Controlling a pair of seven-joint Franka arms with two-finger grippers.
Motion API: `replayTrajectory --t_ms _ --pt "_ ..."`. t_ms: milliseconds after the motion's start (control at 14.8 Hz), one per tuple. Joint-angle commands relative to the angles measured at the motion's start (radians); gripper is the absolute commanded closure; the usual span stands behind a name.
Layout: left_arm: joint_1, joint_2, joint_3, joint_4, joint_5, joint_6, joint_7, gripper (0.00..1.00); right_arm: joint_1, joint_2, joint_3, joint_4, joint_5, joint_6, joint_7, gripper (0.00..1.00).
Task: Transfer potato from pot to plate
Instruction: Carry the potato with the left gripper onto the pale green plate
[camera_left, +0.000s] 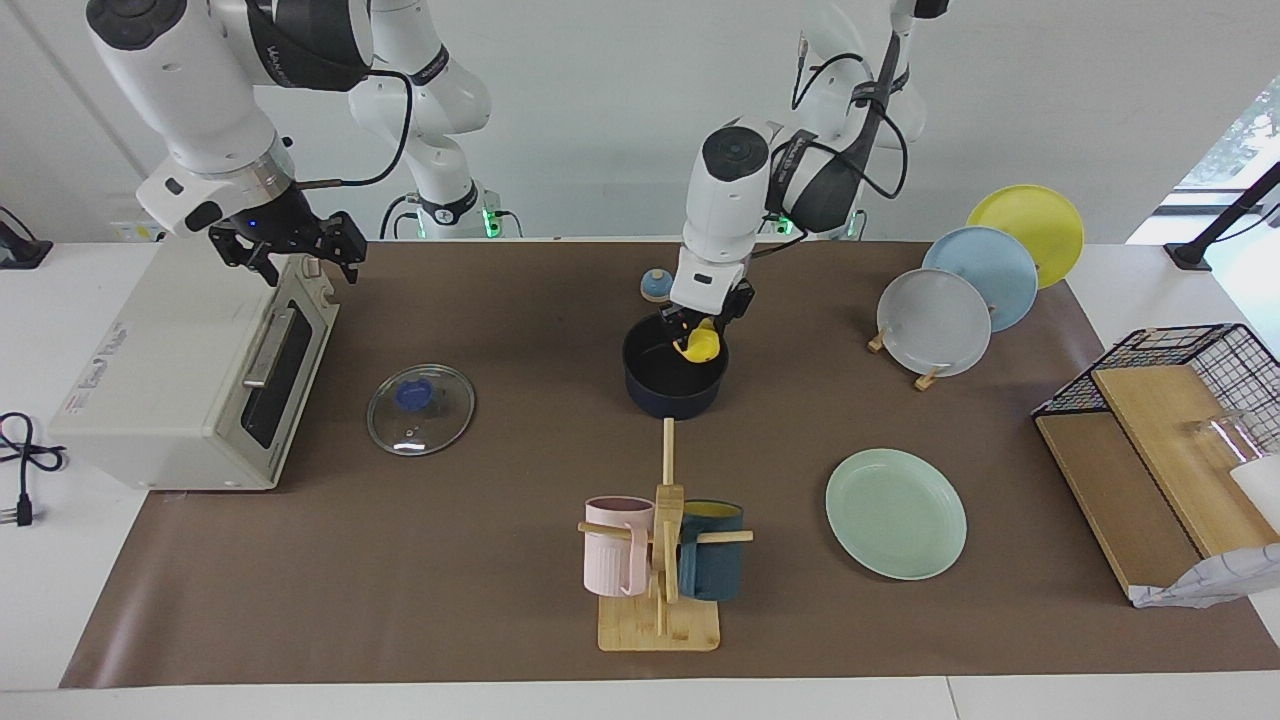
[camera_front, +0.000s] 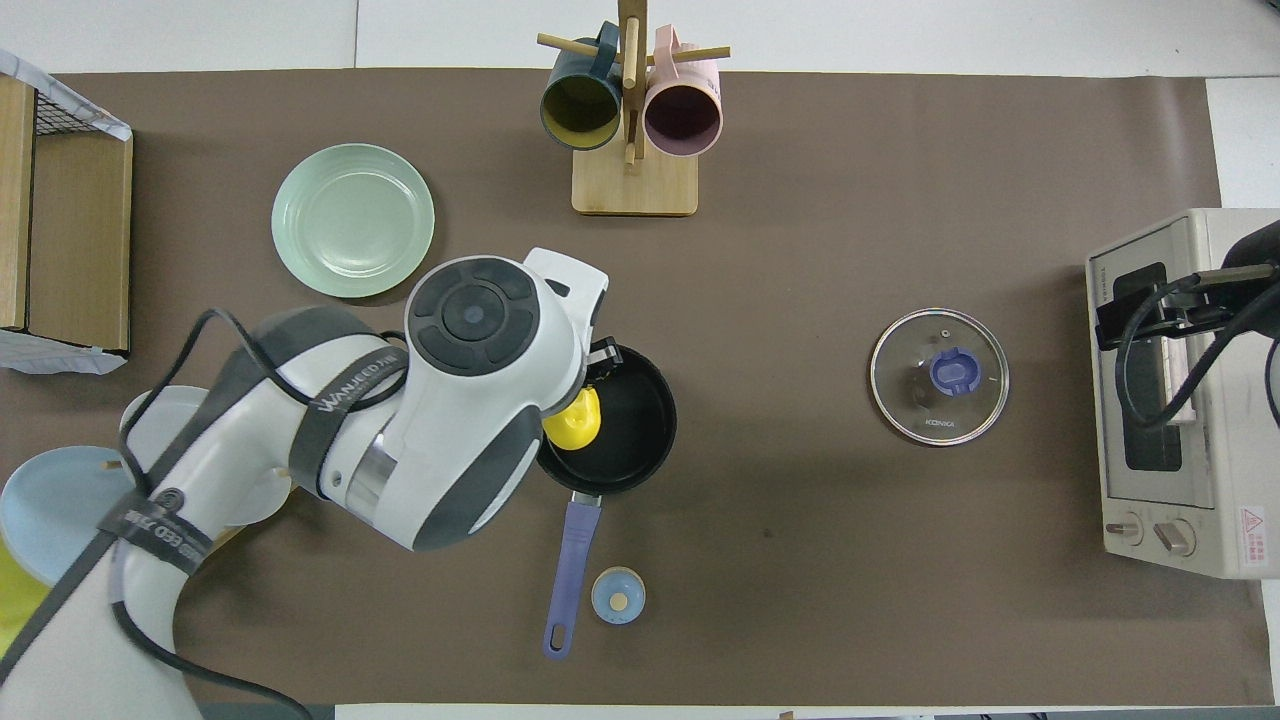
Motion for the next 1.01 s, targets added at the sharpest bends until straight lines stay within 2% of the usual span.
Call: replayTrajectory --t_ms 0,338,540,945 --pt "0.116 0.001 -0.002 0.142 -0.007 -0.137 0.147 1.0 -0.042 -0.021 0.029 -0.024 0.004 -0.015 0.017 0.0" --pt "0.308 0.068 -0.004 0.268 -0.023 -0.13 0.371 1.0 -0.036 -0.016 0.022 -0.021 0.007 -0.01 0.016 0.0" --pt "0.411 0.127 -0.002 0.28 -0.052 -0.035 0.544 1.0 -0.036 -0.016 0.017 -0.021 0.007 -0.009 0.017 0.0" --pt "0.483 0.321 0.001 0.351 -0.035 0.122 0.785 1.0 -0.045 -0.022 0.017 -0.024 0.01 -0.01 0.016 0.0"
